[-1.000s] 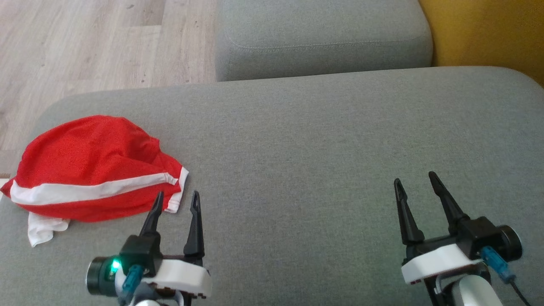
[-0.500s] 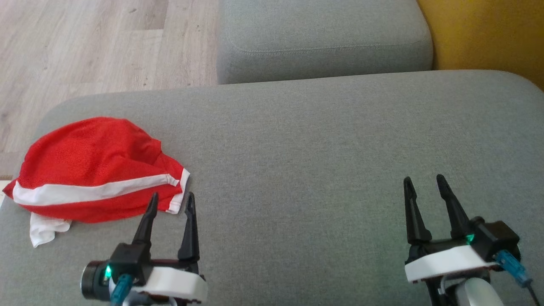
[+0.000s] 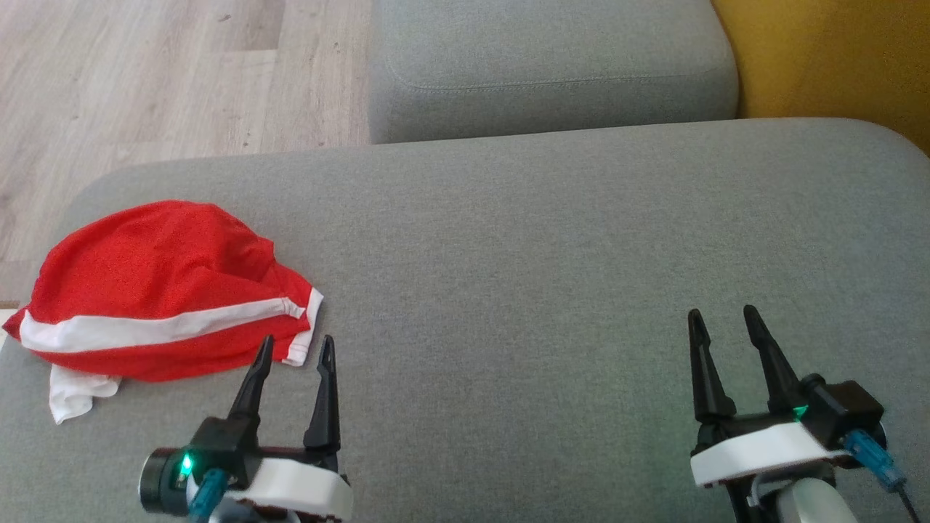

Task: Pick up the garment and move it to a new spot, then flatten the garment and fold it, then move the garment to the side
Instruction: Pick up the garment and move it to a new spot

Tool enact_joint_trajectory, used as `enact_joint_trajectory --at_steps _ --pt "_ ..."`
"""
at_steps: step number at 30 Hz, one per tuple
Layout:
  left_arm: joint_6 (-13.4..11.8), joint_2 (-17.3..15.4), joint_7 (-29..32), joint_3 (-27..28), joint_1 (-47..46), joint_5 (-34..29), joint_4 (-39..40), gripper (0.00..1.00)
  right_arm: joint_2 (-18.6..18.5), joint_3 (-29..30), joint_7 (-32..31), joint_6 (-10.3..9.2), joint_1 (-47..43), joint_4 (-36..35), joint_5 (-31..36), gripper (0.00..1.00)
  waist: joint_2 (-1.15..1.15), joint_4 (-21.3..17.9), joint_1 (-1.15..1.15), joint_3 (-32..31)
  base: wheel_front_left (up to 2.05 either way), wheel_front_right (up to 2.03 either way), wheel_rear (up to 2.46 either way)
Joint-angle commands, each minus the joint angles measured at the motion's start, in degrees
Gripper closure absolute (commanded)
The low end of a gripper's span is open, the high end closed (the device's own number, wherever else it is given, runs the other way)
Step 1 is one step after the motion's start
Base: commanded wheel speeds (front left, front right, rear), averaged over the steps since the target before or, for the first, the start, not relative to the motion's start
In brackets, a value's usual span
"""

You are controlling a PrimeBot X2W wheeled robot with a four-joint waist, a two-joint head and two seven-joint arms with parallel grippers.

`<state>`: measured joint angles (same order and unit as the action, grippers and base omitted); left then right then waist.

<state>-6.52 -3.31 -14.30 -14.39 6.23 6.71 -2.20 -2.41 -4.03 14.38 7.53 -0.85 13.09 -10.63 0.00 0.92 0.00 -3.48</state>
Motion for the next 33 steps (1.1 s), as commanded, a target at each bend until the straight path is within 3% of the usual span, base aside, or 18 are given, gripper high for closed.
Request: enact_joint_trajectory --at_steps 1,16,33 --pt "0.18 0.41 -0.7 1.89 -2.16 -0.29 1.6 0.0 -0.46 -1.45 0.62 -0.04 1.23 -1.64 -0.33 0.0 0.0 0.05 0.0 0.0 0.0 0.0 0.0" --pt "-0.26 0.43 -0.7 1.51 -2.58 0.83 1.27 0.0 -0.46 -2.48 0.62 -0.04 0.93 -0.39 -1.33 0.0 0.0 2.05 0.0 0.23 0.0 0.0 0.0" --pt "-0.78 0.43 -0.7 5.46 -2.36 -0.84 1.2 0.0 -0.46 -9.71 0.62 -0.04 2.12 2.57 -4.06 0.0 0.0 12.27 0.0 0.03 0.0 0.0 0.0"
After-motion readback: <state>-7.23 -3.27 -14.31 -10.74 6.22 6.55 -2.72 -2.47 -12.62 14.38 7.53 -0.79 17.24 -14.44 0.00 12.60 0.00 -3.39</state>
